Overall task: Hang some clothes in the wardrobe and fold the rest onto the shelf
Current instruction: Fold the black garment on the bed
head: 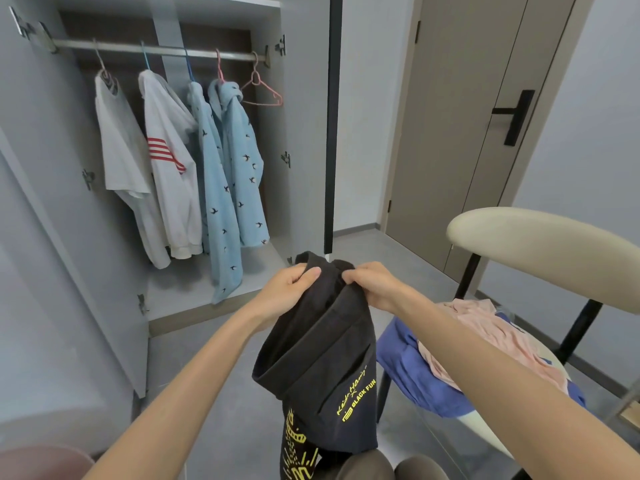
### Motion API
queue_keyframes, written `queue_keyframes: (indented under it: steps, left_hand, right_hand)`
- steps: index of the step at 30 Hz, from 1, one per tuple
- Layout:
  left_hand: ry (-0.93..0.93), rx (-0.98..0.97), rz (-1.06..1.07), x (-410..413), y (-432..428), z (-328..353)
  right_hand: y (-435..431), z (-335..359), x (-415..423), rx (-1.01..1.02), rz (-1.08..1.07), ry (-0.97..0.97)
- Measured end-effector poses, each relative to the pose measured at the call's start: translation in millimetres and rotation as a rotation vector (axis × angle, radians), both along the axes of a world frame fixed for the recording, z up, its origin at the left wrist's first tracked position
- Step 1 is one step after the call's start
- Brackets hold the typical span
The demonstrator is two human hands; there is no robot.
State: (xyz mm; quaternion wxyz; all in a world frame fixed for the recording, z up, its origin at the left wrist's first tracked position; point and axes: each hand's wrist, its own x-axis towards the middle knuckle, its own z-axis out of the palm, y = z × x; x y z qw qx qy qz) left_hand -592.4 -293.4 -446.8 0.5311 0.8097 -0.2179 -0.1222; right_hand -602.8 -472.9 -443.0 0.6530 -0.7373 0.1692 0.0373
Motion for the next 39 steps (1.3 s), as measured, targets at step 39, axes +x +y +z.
queue_keyframes:
  steps: [39]
  left_hand:
    - [-0.113, 0.476, 0.66, 51, 102, -72]
  right_hand:
    - [-65, -6, -5, -0.03, -0.565, -0.312]
